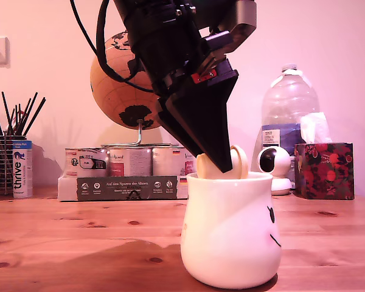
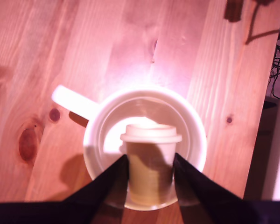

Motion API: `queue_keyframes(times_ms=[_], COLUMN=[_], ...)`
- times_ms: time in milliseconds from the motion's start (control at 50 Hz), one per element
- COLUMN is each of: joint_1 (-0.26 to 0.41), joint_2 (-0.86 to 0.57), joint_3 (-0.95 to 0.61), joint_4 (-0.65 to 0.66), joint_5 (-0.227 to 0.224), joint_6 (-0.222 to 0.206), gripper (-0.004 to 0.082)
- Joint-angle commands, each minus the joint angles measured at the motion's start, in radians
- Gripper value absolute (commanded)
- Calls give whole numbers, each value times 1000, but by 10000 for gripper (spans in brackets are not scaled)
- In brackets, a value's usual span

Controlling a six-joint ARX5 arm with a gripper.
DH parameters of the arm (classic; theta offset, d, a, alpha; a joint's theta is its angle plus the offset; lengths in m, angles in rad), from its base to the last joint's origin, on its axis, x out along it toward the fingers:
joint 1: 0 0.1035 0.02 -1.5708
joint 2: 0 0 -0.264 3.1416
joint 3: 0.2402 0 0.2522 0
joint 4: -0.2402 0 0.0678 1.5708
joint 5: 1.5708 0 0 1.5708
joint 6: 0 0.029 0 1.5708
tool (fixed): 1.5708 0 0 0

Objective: Pick up the coffee capsules from the table one by one and drop them inside the nearest coffee cup

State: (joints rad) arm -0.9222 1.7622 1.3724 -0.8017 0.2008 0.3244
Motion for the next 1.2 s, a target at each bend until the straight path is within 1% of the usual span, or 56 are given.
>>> queue_keyframes(times_ms=[0,20,100,140,540,600,660,720,760,800,840,880,940,980,1060,1080,1180], joint_1=[-4,-4,-4,-4,-17,-17,-17,-19,-21,-21,-21,-21,-20,-19,-9,-5,11], joint_2=[18,18,18,18,14,4,-6,-19,-31,-38,-48,-56,-72,-86,-128,-141,-208], joint_3=[5,5,5,5,5,5,5,5,4,4,4,4,4,2,-12,-18,-60], joint_4=[2,2,4,5,9,8,10,15,15,16,15,15,21,31,73,84,132], joint_5=[1,1,-2,-10,-11,-11,-11,-10,-9,-3,6,14,29,43,45,46,46], joint_6=[10,9,8,8,9,10,17,17,16,16,16,15,12,-4,-17,-31,-49], gripper=[275,313,538,582,580,538,452,293,161,51,-34,-17,-19,-19,-19,-19,-19])
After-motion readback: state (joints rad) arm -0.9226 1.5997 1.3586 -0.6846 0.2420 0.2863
